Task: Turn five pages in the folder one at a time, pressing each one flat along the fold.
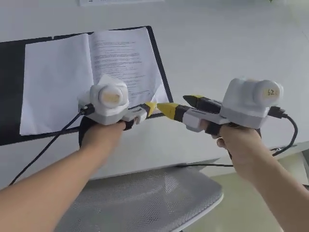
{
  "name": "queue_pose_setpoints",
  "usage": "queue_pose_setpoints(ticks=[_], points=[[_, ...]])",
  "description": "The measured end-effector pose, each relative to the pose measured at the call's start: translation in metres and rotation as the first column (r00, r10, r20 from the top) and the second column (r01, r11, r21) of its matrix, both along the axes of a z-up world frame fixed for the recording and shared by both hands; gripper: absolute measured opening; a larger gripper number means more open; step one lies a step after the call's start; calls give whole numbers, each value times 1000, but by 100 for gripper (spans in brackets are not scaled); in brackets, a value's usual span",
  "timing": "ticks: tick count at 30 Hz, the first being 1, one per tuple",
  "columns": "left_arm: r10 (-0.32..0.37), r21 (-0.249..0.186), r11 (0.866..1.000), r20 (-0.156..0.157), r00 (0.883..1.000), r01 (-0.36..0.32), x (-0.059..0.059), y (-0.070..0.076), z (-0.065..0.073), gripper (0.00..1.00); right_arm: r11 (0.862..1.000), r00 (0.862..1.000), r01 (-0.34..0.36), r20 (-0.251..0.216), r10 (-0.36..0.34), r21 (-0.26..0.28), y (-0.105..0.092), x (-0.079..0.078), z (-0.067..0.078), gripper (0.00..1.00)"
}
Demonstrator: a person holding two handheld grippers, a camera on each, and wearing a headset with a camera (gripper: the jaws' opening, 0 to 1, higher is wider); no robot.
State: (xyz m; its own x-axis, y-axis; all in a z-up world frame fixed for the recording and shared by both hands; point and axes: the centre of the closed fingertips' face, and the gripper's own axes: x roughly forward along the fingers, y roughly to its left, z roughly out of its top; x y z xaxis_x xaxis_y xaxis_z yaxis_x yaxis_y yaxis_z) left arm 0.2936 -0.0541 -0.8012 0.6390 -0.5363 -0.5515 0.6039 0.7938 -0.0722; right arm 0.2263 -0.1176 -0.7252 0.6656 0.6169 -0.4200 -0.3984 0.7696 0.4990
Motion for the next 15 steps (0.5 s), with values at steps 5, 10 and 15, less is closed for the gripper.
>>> queue_pose_setpoints(ticks=[5, 10, 15], points=[[-17, 36, 999, 43, 999, 15, -1, -1, -6, 62, 1000, 1000, 7, -5, -7, 10, -3, 1, -2, 57], [-26, 27, 999, 71, 997, 24, -5, -2, -3, 55, 1000, 1000, 8, -12, -8, 16, -5, 0, -5, 56], [-39, 1, 999, 92, 995, 39, -7, -5, -1, 47, 1000, 1000, 7, -19, -7, 22, -4, -1, -9, 56]])
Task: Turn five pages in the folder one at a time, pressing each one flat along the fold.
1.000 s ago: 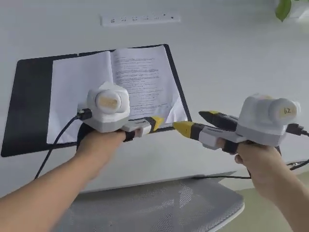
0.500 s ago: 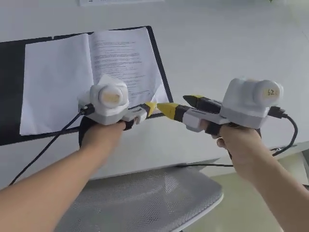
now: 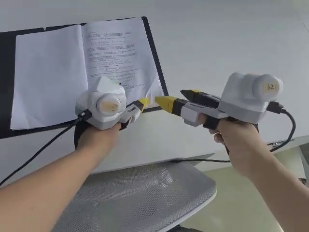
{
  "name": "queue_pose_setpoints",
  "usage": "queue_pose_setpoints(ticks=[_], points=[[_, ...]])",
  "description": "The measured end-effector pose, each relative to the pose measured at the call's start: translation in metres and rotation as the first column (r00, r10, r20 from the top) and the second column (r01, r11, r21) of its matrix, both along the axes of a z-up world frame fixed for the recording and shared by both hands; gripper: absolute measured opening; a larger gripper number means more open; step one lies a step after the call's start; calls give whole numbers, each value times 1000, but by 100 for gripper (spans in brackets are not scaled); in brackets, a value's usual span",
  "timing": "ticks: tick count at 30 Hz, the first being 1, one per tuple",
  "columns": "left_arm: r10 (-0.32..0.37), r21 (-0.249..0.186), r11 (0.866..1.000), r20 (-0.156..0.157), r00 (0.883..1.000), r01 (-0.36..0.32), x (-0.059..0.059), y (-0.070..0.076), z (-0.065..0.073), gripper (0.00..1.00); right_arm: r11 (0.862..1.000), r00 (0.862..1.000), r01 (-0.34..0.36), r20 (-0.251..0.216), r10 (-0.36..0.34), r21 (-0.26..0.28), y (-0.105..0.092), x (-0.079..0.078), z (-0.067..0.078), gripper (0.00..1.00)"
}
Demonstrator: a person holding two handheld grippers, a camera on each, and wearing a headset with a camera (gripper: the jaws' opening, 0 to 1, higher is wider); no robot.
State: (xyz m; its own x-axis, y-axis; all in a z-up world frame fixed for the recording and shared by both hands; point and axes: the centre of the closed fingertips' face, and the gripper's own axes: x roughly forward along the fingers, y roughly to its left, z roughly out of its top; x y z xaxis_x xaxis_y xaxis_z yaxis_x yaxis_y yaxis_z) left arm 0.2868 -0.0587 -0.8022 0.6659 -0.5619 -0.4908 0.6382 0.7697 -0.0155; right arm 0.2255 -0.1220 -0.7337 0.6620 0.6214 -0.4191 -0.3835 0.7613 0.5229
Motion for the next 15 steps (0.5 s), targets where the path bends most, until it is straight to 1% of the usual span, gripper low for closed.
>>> queue_pose_setpoints(ticks=[2, 3, 4, 7, 8, 9, 10, 11, 13, 15], points=[[2, -2, 1000, 13, 1000, -2, 2, 2, 0, 42, 1000, 1000, -2, -2, 2, -2, 1, 0, -1, 56], [8, -10, 1000, 13, 1000, -7, 5, 5, -1, 39, 1000, 1000, -3, -2, 3, 1, 1, -1, -1, 56], [9, -13, 1000, 11, 1000, -8, 5, 6, -2, 37, 1000, 1000, -3, -3, 3, 3, 1, 0, -1, 56], [-2, -15, 1000, 19, 1000, 2, 5, 5, -1, 35, 1000, 1000, -3, -6, 3, 5, 3, 0, -3, 56], [-6, -16, 1000, 20, 1000, 6, 5, 4, -1, 32, 1000, 1000, -5, -9, 5, 4, 3, 0, -4, 56], [-1, -5, 1000, 26, 1000, 1, 7, 7, 0, 28, 1000, 1000, -6, -9, 6, 3, 4, 0, -4, 56], [4, -5, 1000, 30, 1000, -4, 9, 9, 1, 24, 1000, 1000, -6, -9, 6, 5, 4, 1, -4, 56], [11, -11, 1000, 17, 1000, -11, 9, 10, 0, 22, 1000, 1000, -6, -10, 6, 6, 5, 1, -5, 56], [0, -8, 1000, 28, 1000, 0, 9, 10, 1, 21, 1000, 1000, -10, -10, 10, 9, 7, 3, -5, 56], [6, -19, 1000, 25, 1000, -5, 10, 11, 1, 20, 1000, 1000, -11, -9, 11, 9, 9, 6, -6, 55]])
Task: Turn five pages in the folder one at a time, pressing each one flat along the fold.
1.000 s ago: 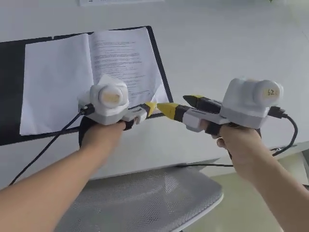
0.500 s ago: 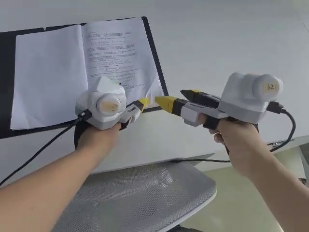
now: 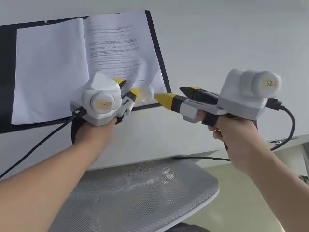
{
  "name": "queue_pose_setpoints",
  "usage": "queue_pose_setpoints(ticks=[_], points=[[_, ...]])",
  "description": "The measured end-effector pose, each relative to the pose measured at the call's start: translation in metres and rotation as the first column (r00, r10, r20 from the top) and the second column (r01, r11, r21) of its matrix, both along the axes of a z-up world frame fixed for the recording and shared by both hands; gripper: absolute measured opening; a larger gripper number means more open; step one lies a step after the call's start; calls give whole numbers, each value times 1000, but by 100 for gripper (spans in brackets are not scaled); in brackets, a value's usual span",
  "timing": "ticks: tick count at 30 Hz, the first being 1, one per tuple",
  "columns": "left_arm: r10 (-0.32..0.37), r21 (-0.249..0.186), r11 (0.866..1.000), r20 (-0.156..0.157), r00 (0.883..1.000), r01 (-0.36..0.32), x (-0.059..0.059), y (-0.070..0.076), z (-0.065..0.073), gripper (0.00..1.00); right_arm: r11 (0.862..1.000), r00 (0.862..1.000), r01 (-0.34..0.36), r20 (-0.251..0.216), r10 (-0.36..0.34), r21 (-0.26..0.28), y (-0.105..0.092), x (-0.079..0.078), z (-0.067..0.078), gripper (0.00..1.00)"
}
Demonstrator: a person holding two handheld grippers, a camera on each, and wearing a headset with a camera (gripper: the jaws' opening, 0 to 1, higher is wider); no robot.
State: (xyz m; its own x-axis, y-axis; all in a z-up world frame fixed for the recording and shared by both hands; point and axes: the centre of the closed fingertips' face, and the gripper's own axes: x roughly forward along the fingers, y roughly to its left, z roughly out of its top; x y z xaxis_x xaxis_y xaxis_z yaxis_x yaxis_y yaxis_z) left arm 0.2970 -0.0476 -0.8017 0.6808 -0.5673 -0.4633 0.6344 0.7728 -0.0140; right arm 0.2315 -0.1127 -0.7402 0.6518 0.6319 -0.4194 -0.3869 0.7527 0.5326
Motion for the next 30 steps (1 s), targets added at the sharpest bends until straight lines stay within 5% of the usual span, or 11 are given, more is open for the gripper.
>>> queue_pose_setpoints(ticks=[9, 14, 15, 17, 24, 30], points=[[23, -14, 1000, -9, 1000, -24, 9, 4, -1, 11, 998, 1000, 22, -19, -20, 63, 11, 22, -9, 40], [27, -20, 999, -6, 1000, -28, 9, 3, -1, 11, 988, 987, 95, -142, -77, 124, 10, 31, -30, 39], [32, -25, 999, -9, 999, -32, 10, 3, -1, 11, 988, 988, 90, -133, -73, 128, 11, 33, -31, 37], [31, -29, 999, -8, 999, -31, 10, 3, -1, 11, 981, 975, 106, -208, -71, 162, 14, 29, -37, 32], [34, -35, 999, -11, 999, -34, 9, 2, 0, 11, 974, 961, 135, -264, -85, 180, 18, 30, -48, 2], [36, -56, 998, -29, 999, -37, 9, 3, 1, 12, 955, 945, 208, -294, -142, 209, 14, 30, -44, 0]])
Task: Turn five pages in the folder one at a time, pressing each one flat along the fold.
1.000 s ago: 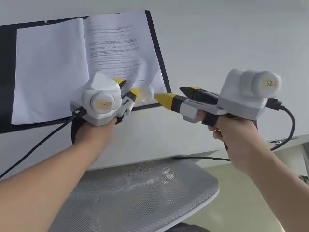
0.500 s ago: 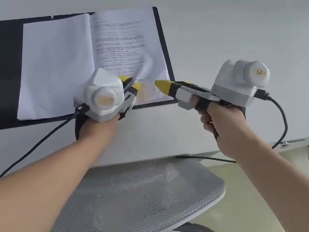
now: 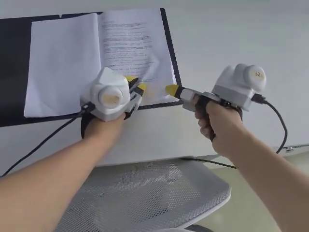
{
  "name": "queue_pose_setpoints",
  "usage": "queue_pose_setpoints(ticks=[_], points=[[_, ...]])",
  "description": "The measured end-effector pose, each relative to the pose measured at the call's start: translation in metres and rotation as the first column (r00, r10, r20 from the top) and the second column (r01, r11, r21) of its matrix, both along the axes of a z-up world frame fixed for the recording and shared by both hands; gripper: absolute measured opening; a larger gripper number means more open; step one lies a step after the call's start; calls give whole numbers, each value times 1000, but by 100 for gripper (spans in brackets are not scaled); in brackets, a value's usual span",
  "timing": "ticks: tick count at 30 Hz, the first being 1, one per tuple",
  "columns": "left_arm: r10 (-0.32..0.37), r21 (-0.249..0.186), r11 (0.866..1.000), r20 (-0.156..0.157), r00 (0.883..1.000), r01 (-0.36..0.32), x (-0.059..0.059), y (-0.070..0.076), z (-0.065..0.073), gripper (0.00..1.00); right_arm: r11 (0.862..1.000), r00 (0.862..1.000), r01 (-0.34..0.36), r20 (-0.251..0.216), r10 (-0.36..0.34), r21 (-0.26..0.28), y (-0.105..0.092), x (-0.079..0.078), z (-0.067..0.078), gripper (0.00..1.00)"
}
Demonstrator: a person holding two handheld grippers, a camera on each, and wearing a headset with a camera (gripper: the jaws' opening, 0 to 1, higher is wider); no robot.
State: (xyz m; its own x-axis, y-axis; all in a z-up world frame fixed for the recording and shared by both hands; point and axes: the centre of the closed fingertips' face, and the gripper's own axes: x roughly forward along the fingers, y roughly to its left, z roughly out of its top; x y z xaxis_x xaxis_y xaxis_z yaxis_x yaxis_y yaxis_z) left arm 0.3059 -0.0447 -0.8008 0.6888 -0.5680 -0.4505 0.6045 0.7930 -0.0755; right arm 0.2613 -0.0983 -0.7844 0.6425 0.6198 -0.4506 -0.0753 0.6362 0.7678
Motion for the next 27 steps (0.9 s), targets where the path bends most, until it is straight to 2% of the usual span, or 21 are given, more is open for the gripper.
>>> queue_pose_setpoints(ticks=[1, 2, 3, 4, 6, 7, 8, 9, 11, 12, 14, 16, 17, 18, 20, 21, 22, 24, 25, 26, 27], points=[[3, -24, 1000, -14, 1000, -4, 0, 0, 1, 12, 1000, 1000, 13, 9, -13, 9, -1, 1, 2, 0], [6, -29, 1000, -21, 1000, -7, 0, 1, 1, 12, 999, 999, 31, 6, -32, 26, -2, 1, 5, 0], [1, -84, 996, -56, 998, -6, -3, -2, 3, 14, 999, 999, 31, 14, -31, 22, -2, 1, 8, 0], [-2, -103, 995, -72, 997, -5, -5, -1, 5, 18, 999, 999, 29, 32, -29, 22, -1, 2, 11, 0], [19, -104, 994, -61, 998, -25, -2, 8, 12, 28, 1000, 998, 28, 54, -28, 14, 1, 3, 18, 0], [27, -134, 990, -66, 997, -36, -3, 13, 18, 32, 1000, 997, 26, 71, -27, 14, 2, 5, 22, 0], [28, -145, 989, -71, 997, -39, -3, 17, 21, 32, 999, 996, 25, 85, -27, 29, 5, 6, 28, 0], [32, -126, 991, -68, 997, -40, -3, 23, 24, 33, 999, 995, 25, 95, -28, 27, 7, 7, 34, 0], [45, -133, 990, -64, 997, -54, -4, 39, 33, 35, 1000, 990, 8, 142, -12, 30, 14, 10, 47, 0], [55, -140, 988, -68, 996, -65, -5, 45, 36, 36, 1000, 989, 3, 145, -7, 24, 17, 10, 50, 0], [69, -138, 987, -57, 996, -76, -8, 63, 45, 38, 1000, 981, -23, 192, 19, 20, 25, 12, 64, 0], [82, -135, 987, -48, 996, -88, -10, 81, 54, 41, 999, 976, -39, 213, 35, 14, 33, 12, 74, 0], [92, -139, 986, -40, 995, -97, -11, 89, 59, 41, 998, 969, -55, 240, 50, 12, 37, 12, 80, 0], [104, -140, 984, -40, 994, -109, -13, 101, 64, 42, 998, 964, -64, 256, 65, -13, 41, 12, 84, 0], [130, -145, 980, -38, 991, -134, -15, 122, 71, 44, 995, 952, -95, 291, 95, -15, 52, 11, 95, 0], [140, -148, 978, -38, 989, -144, -16, 129, 74, 45, 995, 950, -99, 293, 103, -27, 55, 11, 97, 0], [153, -154, 975, -38, 988, -157, -17, 140, 78, 45, 992, 941, -116, 314, 126, -51, 61, 11, 101, 0], [172, -159, 971, -37, 984, -175, -20, 154, 82, 45, 990, 936, -132, 322, 140, -48, 69, 10, 107, 0], [181, -166, 969, -31, 983, -184, -22, 164, 86, 46, 985, 925, -155, 337, 173, -80, 76, 9, 109, 0], [188, -166, 968, -33, 982, -190, -24, 169, 87, 46, 982, 918, -165, 350, 186, -87, 80, 9, 112, 0], [198, -162, 966, -34, 980, -200, -26, 178, 87, 46, 981, 918, -172, 348, 192, -88, 86, 9, 115, 0]])
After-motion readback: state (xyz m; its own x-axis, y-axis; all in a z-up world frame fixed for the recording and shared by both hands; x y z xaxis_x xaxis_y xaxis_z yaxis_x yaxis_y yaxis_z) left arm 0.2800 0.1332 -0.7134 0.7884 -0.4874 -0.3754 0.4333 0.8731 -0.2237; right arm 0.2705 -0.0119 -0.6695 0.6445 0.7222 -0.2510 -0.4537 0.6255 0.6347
